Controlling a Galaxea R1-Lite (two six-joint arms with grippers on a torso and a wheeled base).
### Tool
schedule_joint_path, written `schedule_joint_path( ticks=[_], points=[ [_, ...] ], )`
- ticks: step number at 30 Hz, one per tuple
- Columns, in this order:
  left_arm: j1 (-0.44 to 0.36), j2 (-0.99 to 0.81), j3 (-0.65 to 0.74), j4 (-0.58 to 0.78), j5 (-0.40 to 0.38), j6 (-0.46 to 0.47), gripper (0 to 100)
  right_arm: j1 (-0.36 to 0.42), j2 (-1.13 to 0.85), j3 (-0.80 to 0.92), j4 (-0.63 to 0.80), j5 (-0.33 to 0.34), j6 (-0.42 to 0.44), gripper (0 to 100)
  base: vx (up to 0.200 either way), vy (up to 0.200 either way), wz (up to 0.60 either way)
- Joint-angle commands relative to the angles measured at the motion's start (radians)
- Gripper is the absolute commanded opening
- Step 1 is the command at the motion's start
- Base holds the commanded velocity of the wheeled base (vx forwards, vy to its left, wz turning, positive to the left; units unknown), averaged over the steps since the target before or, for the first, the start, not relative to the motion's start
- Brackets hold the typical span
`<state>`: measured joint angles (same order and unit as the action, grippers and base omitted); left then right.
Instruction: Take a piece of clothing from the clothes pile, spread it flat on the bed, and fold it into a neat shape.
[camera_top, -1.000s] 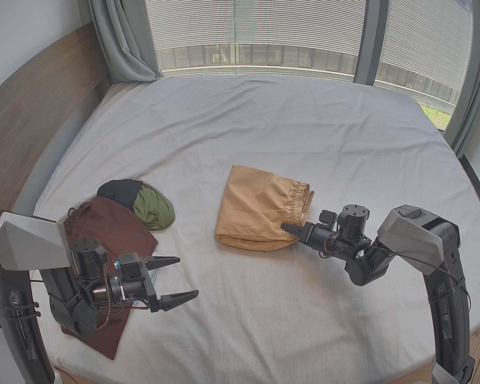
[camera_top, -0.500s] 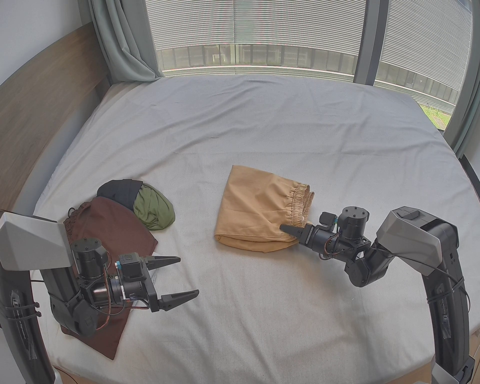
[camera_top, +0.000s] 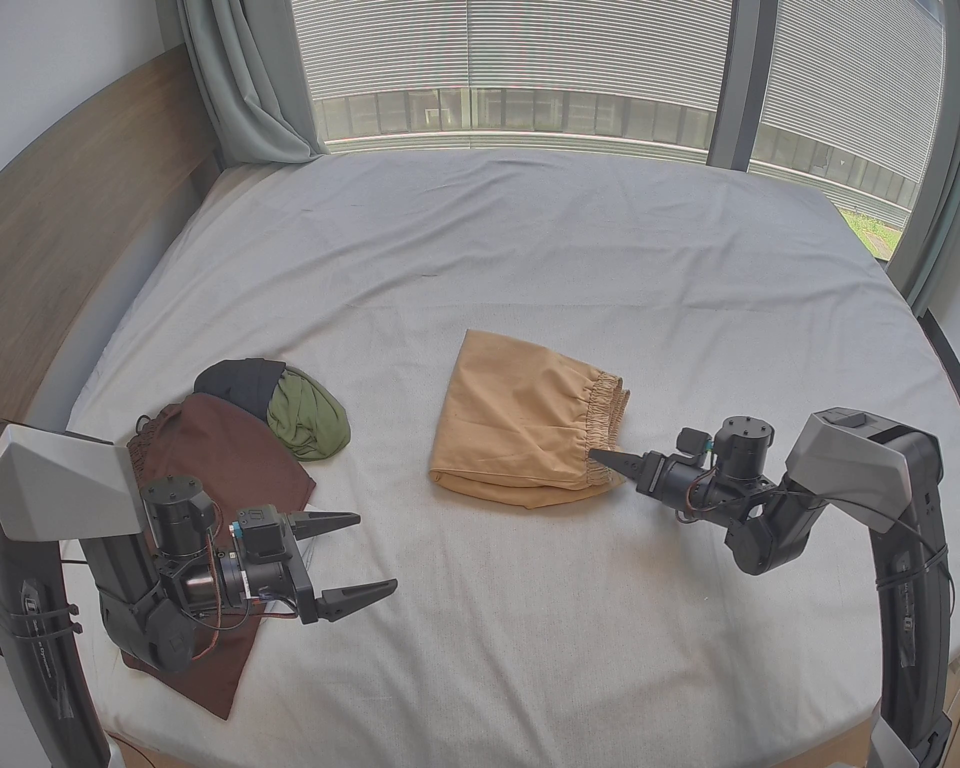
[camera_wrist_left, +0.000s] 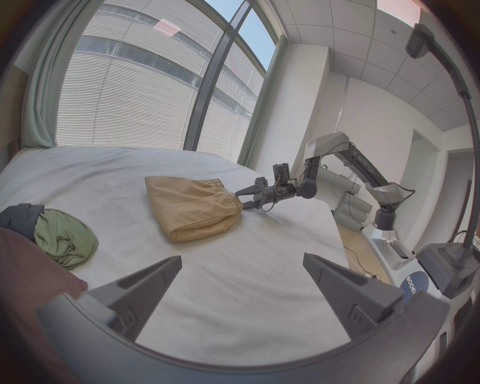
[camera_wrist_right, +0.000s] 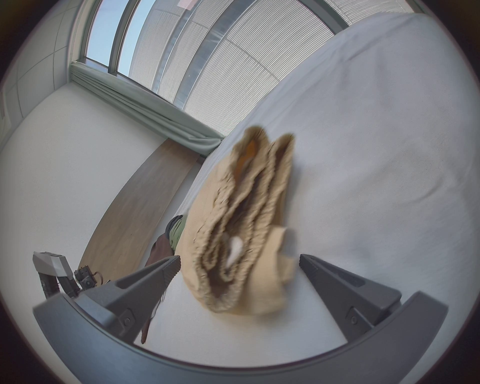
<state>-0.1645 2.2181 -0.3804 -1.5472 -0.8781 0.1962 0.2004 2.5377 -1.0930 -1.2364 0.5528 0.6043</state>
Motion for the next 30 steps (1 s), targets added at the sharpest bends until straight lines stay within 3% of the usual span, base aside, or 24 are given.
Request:
schedule_joint_path(
  ticks=[1, 14, 30],
  points=[
    [-0.001, 0.0, 0.0, -0.001, 0.001, 0.0, 100, -0.032, -0.046, 0.042, -0.02, 0.001, -0.003, 100, 0.0, 0.0, 0.0],
    [0.0, -0.001, -0.003, -0.001, 0.001, 0.0, 100, -0.042, -0.172, 0.047, -0.051, 0.01, 0.015, 100, 0.0, 0.0, 0.0],
    [0.003, 0.0, -0.003, -0.001, -0.001, 0.0, 100, 0.065, -0.088, -0.133, 0.005, 0.003, 0.012, 100, 0.0, 0.0, 0.0]
  ],
)
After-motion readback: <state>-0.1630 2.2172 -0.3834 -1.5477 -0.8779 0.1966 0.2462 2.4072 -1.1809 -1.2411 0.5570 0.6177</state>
